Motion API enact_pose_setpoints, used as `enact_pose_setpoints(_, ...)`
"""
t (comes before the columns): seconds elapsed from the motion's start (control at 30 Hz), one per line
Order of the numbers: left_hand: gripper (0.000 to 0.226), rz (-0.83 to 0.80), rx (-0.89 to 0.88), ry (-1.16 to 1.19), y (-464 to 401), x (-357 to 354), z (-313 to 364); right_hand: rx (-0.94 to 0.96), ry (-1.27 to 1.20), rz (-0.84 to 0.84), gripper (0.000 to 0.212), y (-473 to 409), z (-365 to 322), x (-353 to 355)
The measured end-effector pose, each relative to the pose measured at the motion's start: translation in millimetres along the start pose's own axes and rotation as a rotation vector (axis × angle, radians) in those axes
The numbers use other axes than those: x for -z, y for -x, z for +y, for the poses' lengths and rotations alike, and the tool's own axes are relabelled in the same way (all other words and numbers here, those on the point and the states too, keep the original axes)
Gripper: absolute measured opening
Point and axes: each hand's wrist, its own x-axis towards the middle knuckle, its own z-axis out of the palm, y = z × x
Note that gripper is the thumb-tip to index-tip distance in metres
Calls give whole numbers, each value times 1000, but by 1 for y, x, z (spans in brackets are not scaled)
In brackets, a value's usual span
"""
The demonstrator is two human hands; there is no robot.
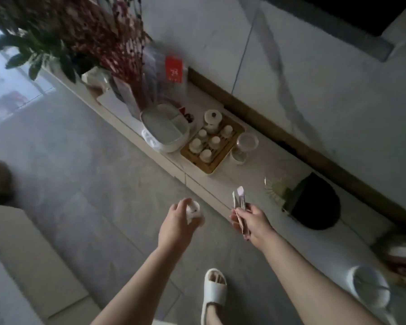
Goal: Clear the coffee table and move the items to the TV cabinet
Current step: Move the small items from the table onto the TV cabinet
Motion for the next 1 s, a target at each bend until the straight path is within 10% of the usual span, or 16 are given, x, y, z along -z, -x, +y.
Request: enact_pose_setpoints(1.0, 47, -140, -60, -485, -217, -169, 87, -93, -395, 563, 43, -161, 2, 202)
